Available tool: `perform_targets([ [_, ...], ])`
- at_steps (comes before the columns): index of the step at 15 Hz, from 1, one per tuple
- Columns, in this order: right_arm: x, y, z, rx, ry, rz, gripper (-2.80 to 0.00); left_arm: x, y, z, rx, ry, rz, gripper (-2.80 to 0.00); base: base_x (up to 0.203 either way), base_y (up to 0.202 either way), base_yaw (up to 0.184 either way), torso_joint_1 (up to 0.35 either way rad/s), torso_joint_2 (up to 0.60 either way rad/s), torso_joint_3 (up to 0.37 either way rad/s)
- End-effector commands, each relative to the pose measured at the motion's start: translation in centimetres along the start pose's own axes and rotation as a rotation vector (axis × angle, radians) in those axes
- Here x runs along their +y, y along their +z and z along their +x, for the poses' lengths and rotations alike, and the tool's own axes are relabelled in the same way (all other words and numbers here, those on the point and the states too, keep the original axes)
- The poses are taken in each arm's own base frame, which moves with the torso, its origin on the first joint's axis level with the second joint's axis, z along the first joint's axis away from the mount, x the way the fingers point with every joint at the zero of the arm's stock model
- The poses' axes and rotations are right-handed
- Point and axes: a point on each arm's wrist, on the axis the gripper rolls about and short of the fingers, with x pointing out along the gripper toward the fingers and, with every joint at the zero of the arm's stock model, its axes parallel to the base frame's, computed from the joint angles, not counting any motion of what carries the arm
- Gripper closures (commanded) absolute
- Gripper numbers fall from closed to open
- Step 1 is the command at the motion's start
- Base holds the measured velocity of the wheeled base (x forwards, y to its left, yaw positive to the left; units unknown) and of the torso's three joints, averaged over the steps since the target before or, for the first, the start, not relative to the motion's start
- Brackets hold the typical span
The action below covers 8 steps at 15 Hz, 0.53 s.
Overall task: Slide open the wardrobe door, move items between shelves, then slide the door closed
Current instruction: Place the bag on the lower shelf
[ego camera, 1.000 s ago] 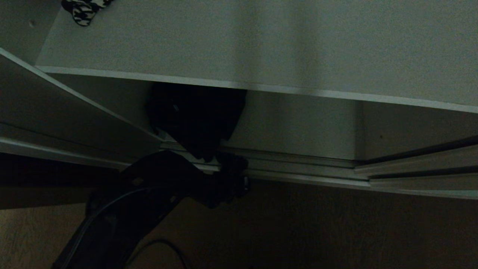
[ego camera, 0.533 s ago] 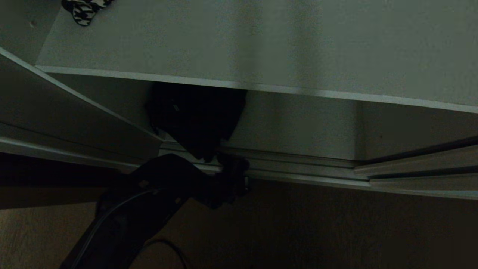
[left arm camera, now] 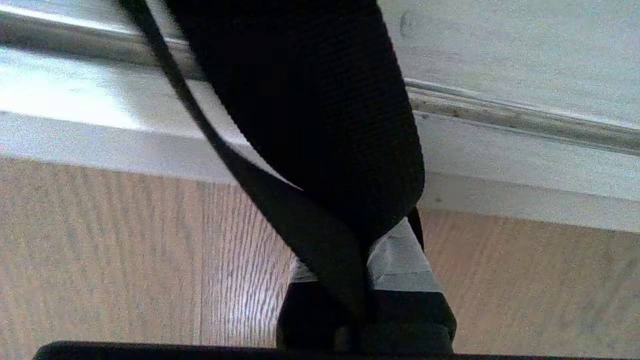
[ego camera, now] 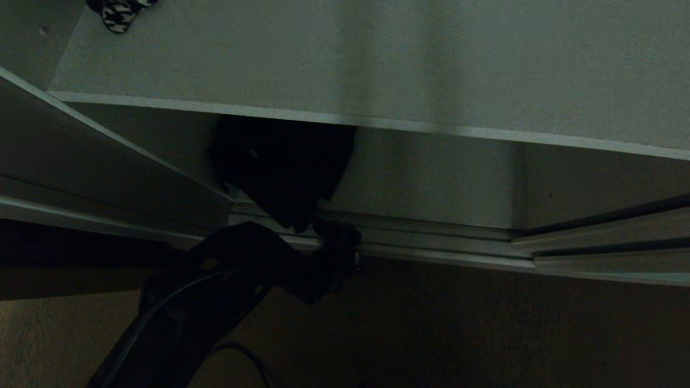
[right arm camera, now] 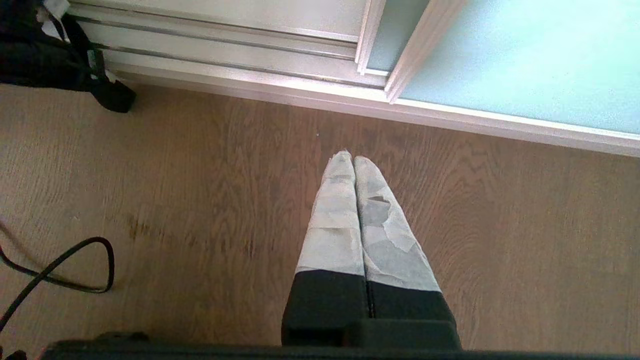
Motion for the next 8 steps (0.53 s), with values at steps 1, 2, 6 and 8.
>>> perform_targets([
  [1, 0.0, 0.0, 0.0, -0.002, 0.0, 0.0, 0.0, -0.5, 4.3, -2.3, -0.103, -0.032, -0.053, 0.0, 0.0, 0.0, 0.0, 0.0, 0.0, 0.0],
  [2, 0.0, 0.0, 0.0, -0.002, 0.0, 0.0, 0.0, -0.5, 5.2, -3.1, -0.114, -0.04, -0.065, 0.0, 0.0, 0.0, 0.0, 0.0, 0.0, 0.0],
  [6, 0.0, 0.0, 0.0, -0.002, 0.0, 0.0, 0.0, -0.7, 8.0, -5.0, -0.168, -0.065, -0.123, 0.0, 0.0, 0.0, 0.0, 0.0, 0.0, 0.0],
  [8, 0.0, 0.0, 0.0, -0.002, 0.0, 0.0, 0.0, -0.7, 7.9, -5.3, -0.146, -0.088, -0.128, 0.0, 0.0, 0.0, 0.0, -0.005, -0.01, 0.013],
])
